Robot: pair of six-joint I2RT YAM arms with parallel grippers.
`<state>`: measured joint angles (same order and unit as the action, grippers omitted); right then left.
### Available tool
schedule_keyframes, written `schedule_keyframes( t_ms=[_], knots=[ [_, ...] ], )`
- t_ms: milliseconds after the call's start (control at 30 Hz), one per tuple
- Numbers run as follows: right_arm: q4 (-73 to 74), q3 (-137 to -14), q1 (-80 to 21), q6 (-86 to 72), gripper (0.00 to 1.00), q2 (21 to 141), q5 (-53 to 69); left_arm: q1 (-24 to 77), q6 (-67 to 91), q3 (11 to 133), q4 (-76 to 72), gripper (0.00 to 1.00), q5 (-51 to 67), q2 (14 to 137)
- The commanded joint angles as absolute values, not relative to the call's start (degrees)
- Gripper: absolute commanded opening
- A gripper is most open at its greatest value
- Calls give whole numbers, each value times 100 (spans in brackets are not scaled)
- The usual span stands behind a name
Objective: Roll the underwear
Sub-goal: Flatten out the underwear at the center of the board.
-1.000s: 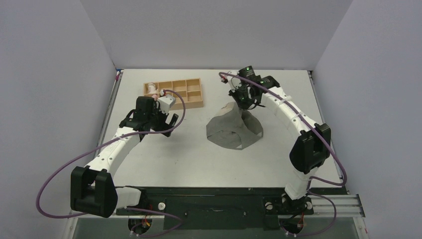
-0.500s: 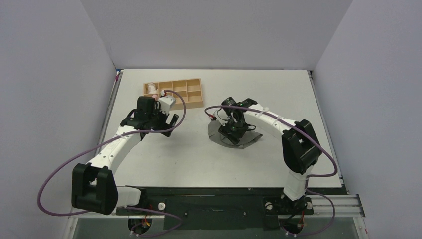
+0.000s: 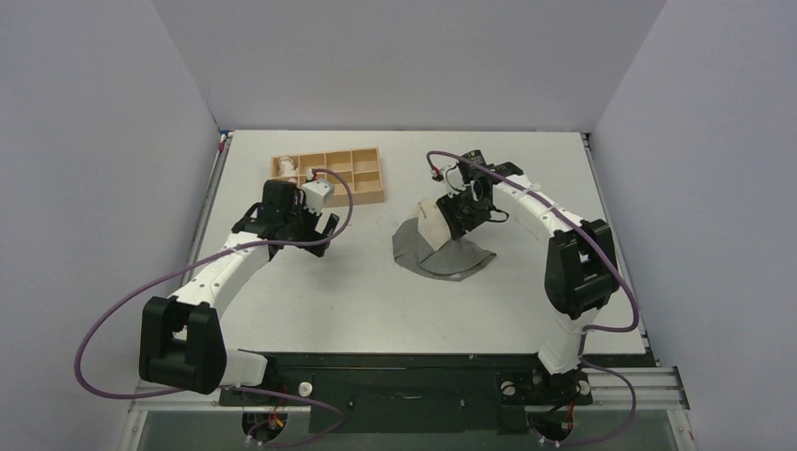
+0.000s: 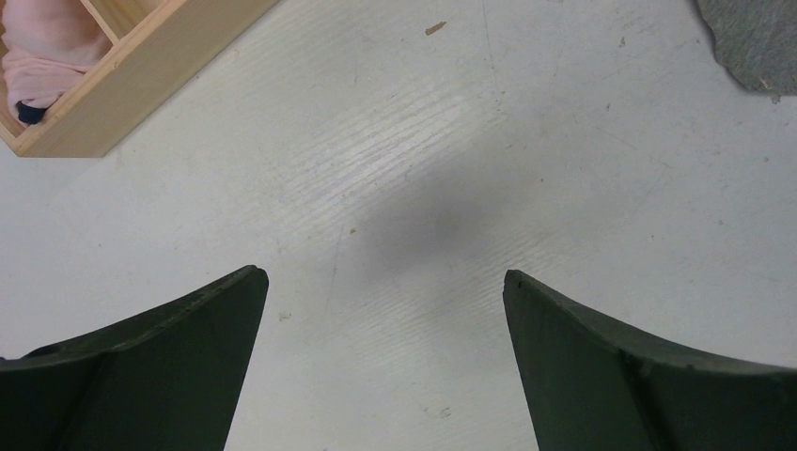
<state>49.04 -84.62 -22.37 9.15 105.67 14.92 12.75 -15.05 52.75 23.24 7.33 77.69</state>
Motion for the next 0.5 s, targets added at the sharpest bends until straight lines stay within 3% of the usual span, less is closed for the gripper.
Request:
schedule_keyframes(
  t_ms=[0,467],
  knots=[
    [4715,-8887,-1892,423,46,10999,2493,1283,-1424,5419,2031,97,820,7642],
    [4790,-9154,-1680,234,45,11624,3535,1284,-1380,5448,2013,97,847,7761]
  ],
)
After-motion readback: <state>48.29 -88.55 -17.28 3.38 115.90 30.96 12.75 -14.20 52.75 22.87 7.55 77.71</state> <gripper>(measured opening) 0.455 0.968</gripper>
